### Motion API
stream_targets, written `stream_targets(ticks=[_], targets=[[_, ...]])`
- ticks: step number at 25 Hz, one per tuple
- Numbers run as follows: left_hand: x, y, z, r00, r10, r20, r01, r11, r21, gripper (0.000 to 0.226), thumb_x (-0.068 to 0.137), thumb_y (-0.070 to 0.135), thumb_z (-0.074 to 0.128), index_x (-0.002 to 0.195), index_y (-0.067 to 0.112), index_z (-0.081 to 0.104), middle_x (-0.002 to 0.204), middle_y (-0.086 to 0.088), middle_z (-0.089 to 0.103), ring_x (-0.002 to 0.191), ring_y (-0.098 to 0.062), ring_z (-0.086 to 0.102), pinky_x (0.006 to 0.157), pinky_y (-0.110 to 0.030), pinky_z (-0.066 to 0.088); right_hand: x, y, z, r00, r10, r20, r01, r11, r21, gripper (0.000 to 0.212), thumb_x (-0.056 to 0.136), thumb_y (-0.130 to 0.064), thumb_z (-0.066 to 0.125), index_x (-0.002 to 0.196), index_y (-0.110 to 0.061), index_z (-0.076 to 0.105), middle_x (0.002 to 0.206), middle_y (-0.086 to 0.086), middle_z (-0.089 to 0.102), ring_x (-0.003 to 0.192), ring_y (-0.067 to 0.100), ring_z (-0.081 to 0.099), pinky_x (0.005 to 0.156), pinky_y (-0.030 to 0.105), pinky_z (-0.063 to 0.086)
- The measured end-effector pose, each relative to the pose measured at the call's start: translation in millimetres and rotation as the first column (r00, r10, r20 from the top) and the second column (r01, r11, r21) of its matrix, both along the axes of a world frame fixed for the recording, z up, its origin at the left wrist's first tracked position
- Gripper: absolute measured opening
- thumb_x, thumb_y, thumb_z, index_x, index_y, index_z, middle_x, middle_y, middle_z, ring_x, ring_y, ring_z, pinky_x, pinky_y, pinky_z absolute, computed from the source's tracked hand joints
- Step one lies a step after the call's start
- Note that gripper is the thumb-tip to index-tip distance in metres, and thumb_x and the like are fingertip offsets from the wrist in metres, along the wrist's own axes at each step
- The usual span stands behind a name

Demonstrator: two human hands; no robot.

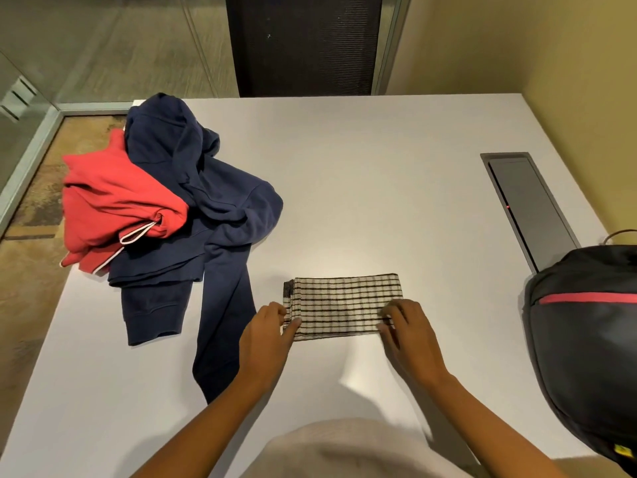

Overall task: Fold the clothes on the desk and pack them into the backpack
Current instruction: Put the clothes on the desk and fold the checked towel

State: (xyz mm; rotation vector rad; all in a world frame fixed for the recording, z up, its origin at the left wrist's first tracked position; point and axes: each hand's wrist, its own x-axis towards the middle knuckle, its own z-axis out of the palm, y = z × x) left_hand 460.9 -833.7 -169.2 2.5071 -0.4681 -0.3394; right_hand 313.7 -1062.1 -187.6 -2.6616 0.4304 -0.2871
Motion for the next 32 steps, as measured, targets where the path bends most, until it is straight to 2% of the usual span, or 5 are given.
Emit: stream_targets(ticks=[6,12,22,26,32], targets=[[2,-33,8,0.983,0.165,-0.078,-0.144,0.965,0.221,0.038,0.088,0.045,0.064,0.1,0.01,0.055,0.096,-0.004,0.063,0.085,-0.021,0.062,0.062,-0.03,0.044,10,3,-16,0.994,0.108,0.0,-0.108,0.988,-0.109,0.034,0.078,-0.025,0.078,0.106,-0.011,0.064,0.107,0.002,0.062,0.093,0.021,0.056,0.078,0.034,0.05],[0,-49,10,0.968,0.217,-0.13,-0.193,0.966,0.172,0.032,0.091,0.027,0.064,0.112,0.005,0.053,0.107,-0.01,0.062,0.097,-0.026,0.062,0.071,-0.032,0.048,8,5,-21,0.993,0.098,0.062,-0.091,0.99,-0.105,0.028,0.091,-0.032,0.056,0.105,-0.011,0.066,0.106,0.001,0.063,0.093,0.02,0.056,0.078,0.031,0.048],[2,-60,15,0.91,0.293,-0.293,-0.263,0.955,0.139,0.025,0.094,0.019,0.056,0.111,0.001,0.054,0.115,-0.015,0.047,0.091,-0.026,0.054,0.069,-0.032,0.046,4,13,-26,0.997,0.045,0.057,-0.041,0.996,-0.076,0.027,0.086,-0.016,0.07,0.111,-0.011,0.063,0.113,0.003,0.058,0.101,0.023,0.055,0.085,0.041,0.05],[-5,-51,21,0.926,0.247,-0.285,-0.265,0.964,-0.028,0.019,0.094,0.02,0.057,0.106,0.008,0.05,0.103,-0.009,0.062,0.085,-0.021,0.06,0.059,-0.025,0.045,-5,22,-25,0.979,-0.19,0.077,0.194,0.98,-0.045,0.041,0.088,-0.02,0.065,0.126,-0.009,0.054,0.139,0.014,0.044,0.127,0.03,0.039,0.109,0.042,0.034],[-13,-32,21,0.919,0.291,-0.264,-0.355,0.905,-0.236,0.019,0.097,0.007,0.052,0.116,0.009,0.05,0.11,-0.006,0.063,0.093,-0.015,0.061,0.06,-0.01,0.046,-9,24,-34,0.882,-0.471,0.01,0.444,0.838,0.316,0.042,0.09,-0.018,0.067,0.127,-0.012,0.048,0.12,0.001,0.051,0.108,0.021,0.046,0.095,0.036,0.037]])
